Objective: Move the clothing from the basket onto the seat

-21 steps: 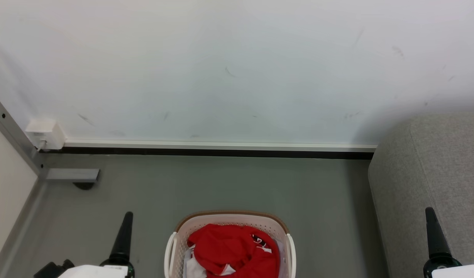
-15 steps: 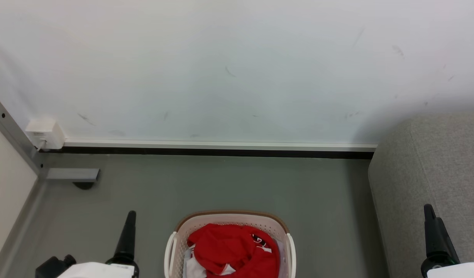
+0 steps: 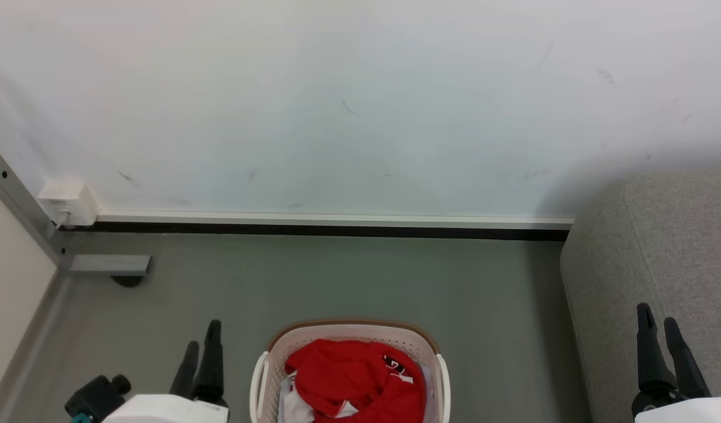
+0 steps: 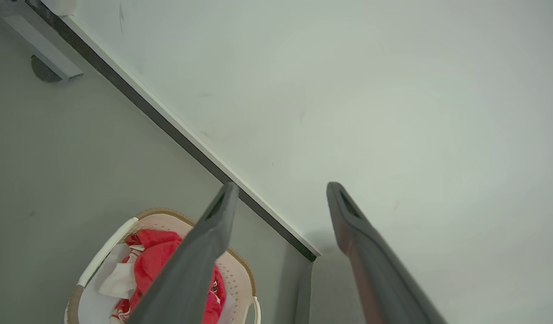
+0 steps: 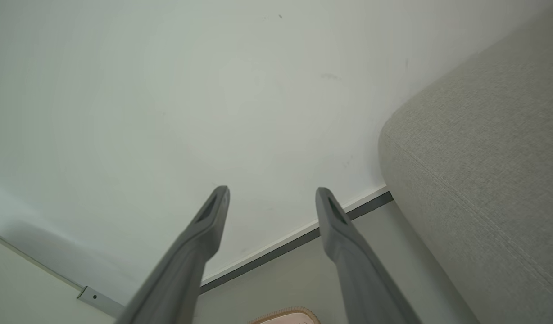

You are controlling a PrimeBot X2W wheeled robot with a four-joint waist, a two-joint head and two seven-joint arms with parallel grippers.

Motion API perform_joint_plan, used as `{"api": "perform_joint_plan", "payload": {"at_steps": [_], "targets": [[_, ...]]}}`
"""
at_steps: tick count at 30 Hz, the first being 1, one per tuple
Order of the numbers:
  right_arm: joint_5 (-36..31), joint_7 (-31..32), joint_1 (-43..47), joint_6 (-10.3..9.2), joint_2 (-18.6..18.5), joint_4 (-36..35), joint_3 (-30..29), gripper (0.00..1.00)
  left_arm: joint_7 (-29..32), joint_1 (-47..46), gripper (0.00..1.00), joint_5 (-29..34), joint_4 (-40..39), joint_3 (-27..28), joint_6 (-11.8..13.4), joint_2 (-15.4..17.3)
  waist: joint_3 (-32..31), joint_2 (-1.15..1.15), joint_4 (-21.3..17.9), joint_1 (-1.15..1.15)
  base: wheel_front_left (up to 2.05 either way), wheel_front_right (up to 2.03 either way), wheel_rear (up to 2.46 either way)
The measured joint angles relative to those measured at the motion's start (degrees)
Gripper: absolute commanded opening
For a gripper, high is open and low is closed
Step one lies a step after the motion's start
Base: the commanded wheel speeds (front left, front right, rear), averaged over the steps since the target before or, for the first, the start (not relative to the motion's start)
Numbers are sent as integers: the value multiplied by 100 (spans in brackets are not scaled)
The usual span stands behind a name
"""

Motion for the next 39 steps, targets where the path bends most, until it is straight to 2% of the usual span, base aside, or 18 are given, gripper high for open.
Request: {"api": "perform_joint_plan", "payload": {"at_steps": [15, 39], "targets": [[-1027, -265, 79, 0, -100, -108, 120, 100, -254, 1, 100, 1165, -23, -125, 166, 7, 4, 0, 3, 0, 0, 0, 0], [-2338, -610, 129, 0, -130, -276, 200, 100, -599, 1, 100, 2596, -38, -271, 369, 15, 52, 0, -9, -1, 0, 0, 0]]}}
